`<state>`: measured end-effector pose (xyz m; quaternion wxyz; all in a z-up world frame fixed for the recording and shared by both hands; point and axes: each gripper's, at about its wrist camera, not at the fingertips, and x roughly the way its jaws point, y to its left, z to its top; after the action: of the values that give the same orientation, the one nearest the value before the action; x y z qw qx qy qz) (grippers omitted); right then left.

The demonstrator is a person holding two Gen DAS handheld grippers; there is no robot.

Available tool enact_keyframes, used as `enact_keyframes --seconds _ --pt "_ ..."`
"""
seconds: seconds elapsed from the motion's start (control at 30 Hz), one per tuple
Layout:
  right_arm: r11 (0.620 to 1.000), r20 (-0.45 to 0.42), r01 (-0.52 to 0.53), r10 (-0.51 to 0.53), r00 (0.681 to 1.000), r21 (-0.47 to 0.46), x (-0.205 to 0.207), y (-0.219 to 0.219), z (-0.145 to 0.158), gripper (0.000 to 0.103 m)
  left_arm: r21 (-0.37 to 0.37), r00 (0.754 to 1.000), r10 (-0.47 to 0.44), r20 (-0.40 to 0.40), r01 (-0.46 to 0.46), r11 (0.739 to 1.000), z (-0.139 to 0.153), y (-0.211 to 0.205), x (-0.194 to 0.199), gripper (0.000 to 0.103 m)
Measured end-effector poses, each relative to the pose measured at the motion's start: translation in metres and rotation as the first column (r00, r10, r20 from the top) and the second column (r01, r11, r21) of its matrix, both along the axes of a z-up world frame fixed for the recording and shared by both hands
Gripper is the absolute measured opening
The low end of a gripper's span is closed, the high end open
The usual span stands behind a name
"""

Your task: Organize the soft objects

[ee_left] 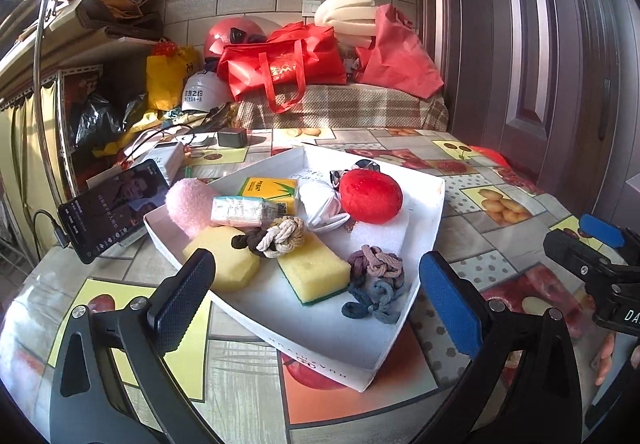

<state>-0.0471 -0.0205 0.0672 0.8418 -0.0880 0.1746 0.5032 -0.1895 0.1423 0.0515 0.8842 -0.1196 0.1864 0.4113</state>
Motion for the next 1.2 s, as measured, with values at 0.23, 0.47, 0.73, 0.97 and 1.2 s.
enact_keyframes --seconds 0.23,0.47,0.73,0.97,1.2 --pt "0.934 0.130 0.154 -0.205 0.970 0.322 -0.024 -0.070 0.019 0.103 0.045 0.996 0.083 0.022 -0.084 0.995 0.006 -0.011 -0.015 0.103" --pt "0.959 -0.039 0.201 -0.197 0.980 0.200 0.007 -0.062 0.013 0.103 0.080 0.982 0.135 -0.134 -0.125 0.989 0.001 -0.029 0.006 0.103" --pt "0.964 -0.123 0.181 -0.160 0.979 0.193 0.015 -0.066 0.006 0.103 0.035 0.981 0.100 -0.169 -0.096 0.995 -0.007 -0.029 0.013 0.103" --pt "0.969 -0.126 0.204 -0.187 0.974 0.139 0.014 -0.060 0.003 0.103 0.013 0.975 0.108 -0.192 -0.107 0.994 -0.009 -0.025 0.016 0.103" --pt "0.965 -0.154 0.207 -0.183 0.971 0.159 0.019 -0.066 0.003 0.103 0.010 0.976 0.107 -0.192 -0.107 0.994 -0.009 -0.024 0.015 0.103"
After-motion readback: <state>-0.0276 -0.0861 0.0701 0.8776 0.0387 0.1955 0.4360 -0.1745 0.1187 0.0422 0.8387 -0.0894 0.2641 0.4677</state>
